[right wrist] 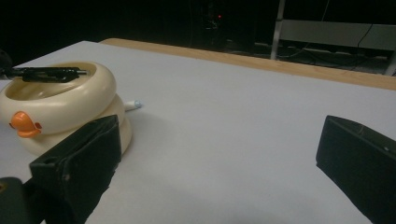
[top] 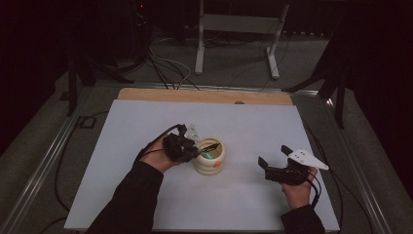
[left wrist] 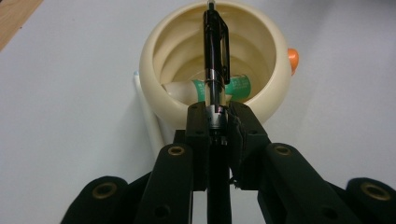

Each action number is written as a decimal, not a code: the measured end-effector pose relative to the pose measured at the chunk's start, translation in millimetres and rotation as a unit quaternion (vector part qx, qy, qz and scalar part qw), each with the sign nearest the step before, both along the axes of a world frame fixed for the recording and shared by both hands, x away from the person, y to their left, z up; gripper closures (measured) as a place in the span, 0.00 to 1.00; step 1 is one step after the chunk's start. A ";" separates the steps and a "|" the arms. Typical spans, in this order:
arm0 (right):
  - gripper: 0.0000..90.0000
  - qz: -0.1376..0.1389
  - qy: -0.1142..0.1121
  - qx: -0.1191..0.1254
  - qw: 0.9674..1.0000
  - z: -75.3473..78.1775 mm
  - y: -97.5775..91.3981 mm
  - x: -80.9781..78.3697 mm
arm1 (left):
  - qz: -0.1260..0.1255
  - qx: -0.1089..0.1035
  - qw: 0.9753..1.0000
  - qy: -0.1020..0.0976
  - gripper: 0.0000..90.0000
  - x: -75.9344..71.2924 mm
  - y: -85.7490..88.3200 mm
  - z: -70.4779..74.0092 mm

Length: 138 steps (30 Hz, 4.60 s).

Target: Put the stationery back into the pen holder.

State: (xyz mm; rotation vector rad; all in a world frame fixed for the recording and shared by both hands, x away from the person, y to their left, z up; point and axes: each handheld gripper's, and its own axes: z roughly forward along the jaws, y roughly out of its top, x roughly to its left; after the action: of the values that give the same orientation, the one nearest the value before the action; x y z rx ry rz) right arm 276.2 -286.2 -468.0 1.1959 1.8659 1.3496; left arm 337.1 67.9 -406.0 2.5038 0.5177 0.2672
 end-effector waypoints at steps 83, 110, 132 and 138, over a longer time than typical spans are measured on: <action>0.00 -0.003 -0.001 0.004 1.000 -0.1 -1.5 0.5 | 0.171 -0.161 0.970 -0.069 0.00 25.6 37.8 -6.3; 0.00 -0.003 -0.001 0.003 1.000 -0.6 -1.6 0.8 | 0.190 -0.156 0.967 -0.063 0.00 29.2 49.4 -20.8; 0.00 -0.005 -0.002 0.004 1.000 -0.1 -2.2 0.6 | 0.195 -0.136 0.970 -0.044 0.00 37.8 48.6 -46.2; 0.00 -0.004 -0.002 0.004 1.000 -0.3 -1.7 0.7 | 0.195 -0.122 0.973 -0.033 0.00 39.0 45.6 -56.3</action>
State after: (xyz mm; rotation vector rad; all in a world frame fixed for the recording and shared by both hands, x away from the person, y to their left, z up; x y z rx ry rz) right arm 276.9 -288.0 -468.3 1.2028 1.8529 1.3550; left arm 376.1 113.6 -462.3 2.1354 0.9544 0.4066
